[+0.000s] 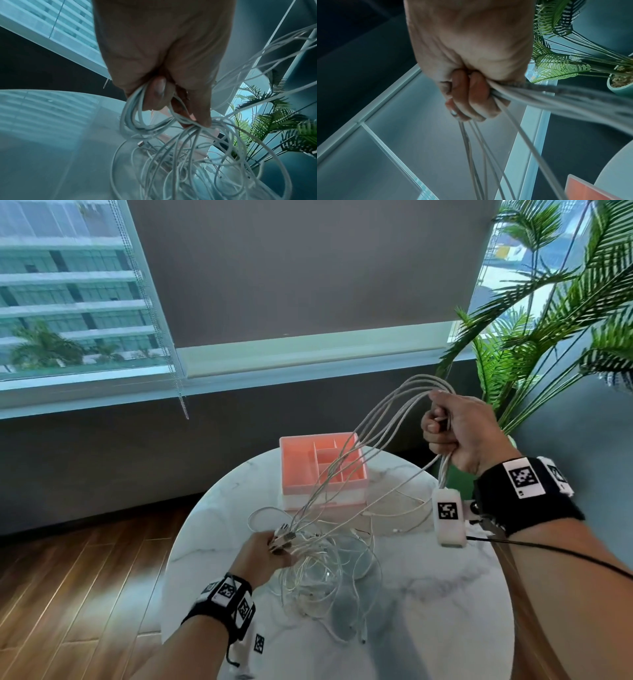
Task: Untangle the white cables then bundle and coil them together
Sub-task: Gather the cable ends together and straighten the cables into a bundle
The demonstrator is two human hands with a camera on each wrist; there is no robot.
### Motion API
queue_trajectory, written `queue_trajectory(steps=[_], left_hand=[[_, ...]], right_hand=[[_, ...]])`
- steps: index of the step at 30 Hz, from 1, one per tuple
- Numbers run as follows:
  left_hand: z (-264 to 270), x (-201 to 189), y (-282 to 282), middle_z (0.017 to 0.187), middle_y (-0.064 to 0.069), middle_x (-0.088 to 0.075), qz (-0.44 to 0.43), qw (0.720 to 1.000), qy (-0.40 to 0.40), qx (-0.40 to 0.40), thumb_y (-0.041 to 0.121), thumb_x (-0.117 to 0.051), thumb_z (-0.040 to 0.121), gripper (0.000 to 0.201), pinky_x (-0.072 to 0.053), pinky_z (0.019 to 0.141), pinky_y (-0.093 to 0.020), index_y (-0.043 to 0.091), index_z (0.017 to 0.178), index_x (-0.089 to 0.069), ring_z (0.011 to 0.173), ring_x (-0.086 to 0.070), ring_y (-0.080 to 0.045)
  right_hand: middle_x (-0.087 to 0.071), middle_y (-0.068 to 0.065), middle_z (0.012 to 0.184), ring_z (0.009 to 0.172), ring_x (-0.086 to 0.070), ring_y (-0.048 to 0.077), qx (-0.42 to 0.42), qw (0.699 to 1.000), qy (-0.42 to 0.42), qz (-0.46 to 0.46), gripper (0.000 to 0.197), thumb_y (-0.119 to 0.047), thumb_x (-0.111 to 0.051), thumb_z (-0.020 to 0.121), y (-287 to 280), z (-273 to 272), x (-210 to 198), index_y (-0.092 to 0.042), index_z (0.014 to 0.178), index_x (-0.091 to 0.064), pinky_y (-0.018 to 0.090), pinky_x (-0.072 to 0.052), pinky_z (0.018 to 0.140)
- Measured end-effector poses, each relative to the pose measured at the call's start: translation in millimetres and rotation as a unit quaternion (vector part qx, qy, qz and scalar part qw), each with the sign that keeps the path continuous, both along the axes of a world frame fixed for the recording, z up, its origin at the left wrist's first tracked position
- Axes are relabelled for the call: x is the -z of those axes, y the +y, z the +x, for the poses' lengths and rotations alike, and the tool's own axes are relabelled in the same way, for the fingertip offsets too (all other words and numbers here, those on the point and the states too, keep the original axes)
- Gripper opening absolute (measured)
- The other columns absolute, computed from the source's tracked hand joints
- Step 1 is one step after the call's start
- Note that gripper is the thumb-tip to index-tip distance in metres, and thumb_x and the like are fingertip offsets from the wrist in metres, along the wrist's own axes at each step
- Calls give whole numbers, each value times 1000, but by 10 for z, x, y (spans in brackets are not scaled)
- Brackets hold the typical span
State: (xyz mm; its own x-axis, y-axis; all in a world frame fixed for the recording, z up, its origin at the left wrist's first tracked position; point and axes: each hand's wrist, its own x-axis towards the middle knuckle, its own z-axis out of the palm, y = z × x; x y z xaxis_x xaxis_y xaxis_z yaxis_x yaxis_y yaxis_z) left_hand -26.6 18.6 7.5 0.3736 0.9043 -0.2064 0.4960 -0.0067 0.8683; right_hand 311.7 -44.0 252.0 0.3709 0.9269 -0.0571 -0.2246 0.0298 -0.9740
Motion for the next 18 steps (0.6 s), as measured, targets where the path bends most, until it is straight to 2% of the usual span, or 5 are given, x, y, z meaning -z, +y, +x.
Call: queue_trajectory(steps=[2,5,12,14,18], left_hand=[[49,-50,15,73,4,-68,-24,1000,-18,5,17,-91,55,27,-59,84,-42,13,76,-75,71,-61,-12],[197,-340,-8,72,-3,-63,8,994,-95,-46,-3,-78,81,8,-49,61,-18,-1,77,-70,65,-54,-14],[533,-1093,-137,64,-6,-54,-23,971,-233,-41,22,-67,94,19,-18,48,-26,8,84,-74,45,-22,-14],[631,-1294,-212,86,-17,-67,-43,952,-303,-6,26,-65,96,23,-18,44,-21,4,92,-71,44,-22,-10],[701,-1455,-248,65,-6,-39,-64,931,-358,-26,44,-73,80,45,-22,37,-18,3,91,-59,43,-24,-7]], right_hand=[[-42,6,51,34,-24,9,-9,1000,-1,-18,42,-30,-50,99,3,-49,77,-20,60,-39,12,-19,39],[-45,7,52,36,-24,9,-29,999,-4,-39,41,-32,-50,100,-9,-196,237,-20,62,-39,13,-19,41],[-57,15,60,33,-33,14,-82,985,-146,-48,34,-31,-47,104,15,-702,543,-14,74,-47,18,-23,39],[-58,15,64,35,-37,13,-139,962,-231,-48,26,-32,-45,105,18,-905,625,-21,82,-50,19,-27,36],[-61,1,65,39,-47,0,-229,883,-409,-24,31,-43,-42,104,-9,-1212,708,-28,81,-54,17,-39,43]])
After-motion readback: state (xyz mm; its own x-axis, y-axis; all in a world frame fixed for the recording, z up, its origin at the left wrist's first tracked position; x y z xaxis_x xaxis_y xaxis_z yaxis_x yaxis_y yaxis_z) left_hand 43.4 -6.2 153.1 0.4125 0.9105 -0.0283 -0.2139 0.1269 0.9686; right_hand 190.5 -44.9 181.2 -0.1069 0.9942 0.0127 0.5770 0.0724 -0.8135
